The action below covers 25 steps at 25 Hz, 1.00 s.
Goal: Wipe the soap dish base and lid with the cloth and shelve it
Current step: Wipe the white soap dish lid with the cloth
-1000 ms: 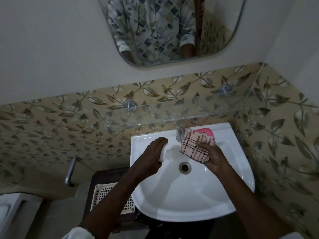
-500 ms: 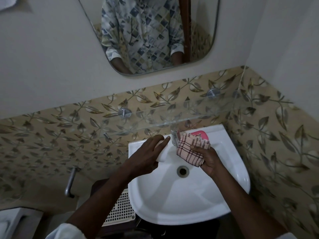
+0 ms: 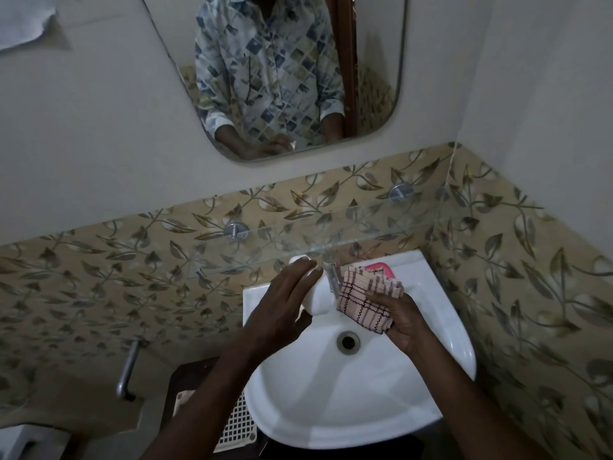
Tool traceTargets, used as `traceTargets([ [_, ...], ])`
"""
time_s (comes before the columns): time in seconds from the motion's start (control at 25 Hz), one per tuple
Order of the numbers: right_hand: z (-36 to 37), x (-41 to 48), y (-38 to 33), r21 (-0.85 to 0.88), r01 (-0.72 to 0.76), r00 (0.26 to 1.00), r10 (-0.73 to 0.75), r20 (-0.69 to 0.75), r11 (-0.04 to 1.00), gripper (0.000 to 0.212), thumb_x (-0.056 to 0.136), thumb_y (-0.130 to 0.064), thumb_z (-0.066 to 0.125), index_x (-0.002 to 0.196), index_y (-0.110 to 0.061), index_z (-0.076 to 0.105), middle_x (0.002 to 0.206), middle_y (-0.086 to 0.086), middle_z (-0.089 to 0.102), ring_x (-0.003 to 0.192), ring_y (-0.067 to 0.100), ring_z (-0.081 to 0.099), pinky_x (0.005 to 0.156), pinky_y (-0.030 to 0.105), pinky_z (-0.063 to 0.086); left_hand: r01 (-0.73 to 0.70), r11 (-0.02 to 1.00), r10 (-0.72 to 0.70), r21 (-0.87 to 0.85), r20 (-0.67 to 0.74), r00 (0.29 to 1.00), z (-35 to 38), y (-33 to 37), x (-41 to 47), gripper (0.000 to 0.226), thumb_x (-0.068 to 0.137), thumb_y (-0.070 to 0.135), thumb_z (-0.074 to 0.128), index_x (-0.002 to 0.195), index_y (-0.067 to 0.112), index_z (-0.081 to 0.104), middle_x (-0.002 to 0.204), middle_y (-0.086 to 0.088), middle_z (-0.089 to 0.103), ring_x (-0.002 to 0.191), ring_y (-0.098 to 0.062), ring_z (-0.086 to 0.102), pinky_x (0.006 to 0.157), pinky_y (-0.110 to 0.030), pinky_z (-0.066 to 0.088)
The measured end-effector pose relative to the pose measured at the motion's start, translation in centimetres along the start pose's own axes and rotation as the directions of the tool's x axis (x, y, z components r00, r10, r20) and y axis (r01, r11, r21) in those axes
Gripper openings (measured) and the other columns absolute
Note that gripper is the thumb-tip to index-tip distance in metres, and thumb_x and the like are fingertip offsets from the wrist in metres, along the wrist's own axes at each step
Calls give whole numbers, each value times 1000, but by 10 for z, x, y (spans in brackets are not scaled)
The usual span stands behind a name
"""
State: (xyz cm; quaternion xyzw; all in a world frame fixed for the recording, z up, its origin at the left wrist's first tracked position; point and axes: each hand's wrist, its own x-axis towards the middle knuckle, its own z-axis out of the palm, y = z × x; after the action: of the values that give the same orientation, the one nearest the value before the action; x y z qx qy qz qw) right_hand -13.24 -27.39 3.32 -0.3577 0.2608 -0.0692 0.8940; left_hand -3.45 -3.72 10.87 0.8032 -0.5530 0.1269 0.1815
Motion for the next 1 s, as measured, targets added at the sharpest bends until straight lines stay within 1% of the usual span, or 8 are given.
traceTargets([
  [0.16,8,-2,-2,-52,1,999,-3,-39,999,51,73,8,71,123,4,62,121,27,66,103,36,67,94,50,53,80,996,-85,37,177,981,36,1,-14,86,61,-3,77,142,0,48,143,-20,51,132,-39,50,106,-50,45],
  [0.36,22,-2,-7,-76,34,999,-37,-34,997,45,84,11,64,128,5,58,128,29,62,117,43,60,104,60,44,292,931,-262,-219,156,952,43,-16,-21,90,72,15,79,150,9,35,148,-6,47,135,-22,48,109,-35,43],
  [0.48,31,-3,-6,-93,55,998,-59,-37,994,41,86,9,63,126,3,60,125,28,64,115,43,61,103,61,44,536,600,-589,-594,127,798,40,-17,-28,81,73,39,78,144,30,39,135,16,55,122,-1,54,99,-18,45],
  [0.6,44,-5,-3,-162,54,998,-61,-36,985,38,87,7,63,125,2,61,121,25,67,111,41,64,99,60,48,536,176,-714,-826,268,646,41,-22,-23,69,84,41,64,145,50,34,133,20,59,117,-1,58,91,-23,51],
  [0.76,66,-11,5,-247,4,1000,-8,-15,969,30,87,7,63,115,-3,67,108,19,73,90,31,72,80,43,58,359,-314,-741,-879,463,486,52,-30,-24,52,98,39,47,148,23,42,125,-10,68,108,-27,67,89,-40,56],
  [0.84,69,-11,12,-246,15,1000,-11,15,969,30,87,6,64,116,-3,67,104,17,76,88,28,74,75,40,60,309,-472,-677,-826,564,472,50,-35,-26,61,95,48,49,142,9,48,117,-24,67,97,-36,67,81,-45,57],
  [0.92,70,-10,16,-387,204,979,-182,94,899,32,88,1,65,118,-8,68,111,14,75,97,27,73,81,39,59,381,-547,-565,-745,665,488,42,-41,-24,64,92,49,51,138,3,51,113,-27,62,93,-40,63,78,-49,54],
  [1.0,76,-9,12,-617,516,856,-389,341,594,35,88,-4,63,122,-11,67,119,8,72,107,25,70,87,31,56,486,-590,-440,-645,761,476,29,-44,-15,57,93,49,50,127,4,62,108,-26,64,93,-40,61,78,-48,52],
])
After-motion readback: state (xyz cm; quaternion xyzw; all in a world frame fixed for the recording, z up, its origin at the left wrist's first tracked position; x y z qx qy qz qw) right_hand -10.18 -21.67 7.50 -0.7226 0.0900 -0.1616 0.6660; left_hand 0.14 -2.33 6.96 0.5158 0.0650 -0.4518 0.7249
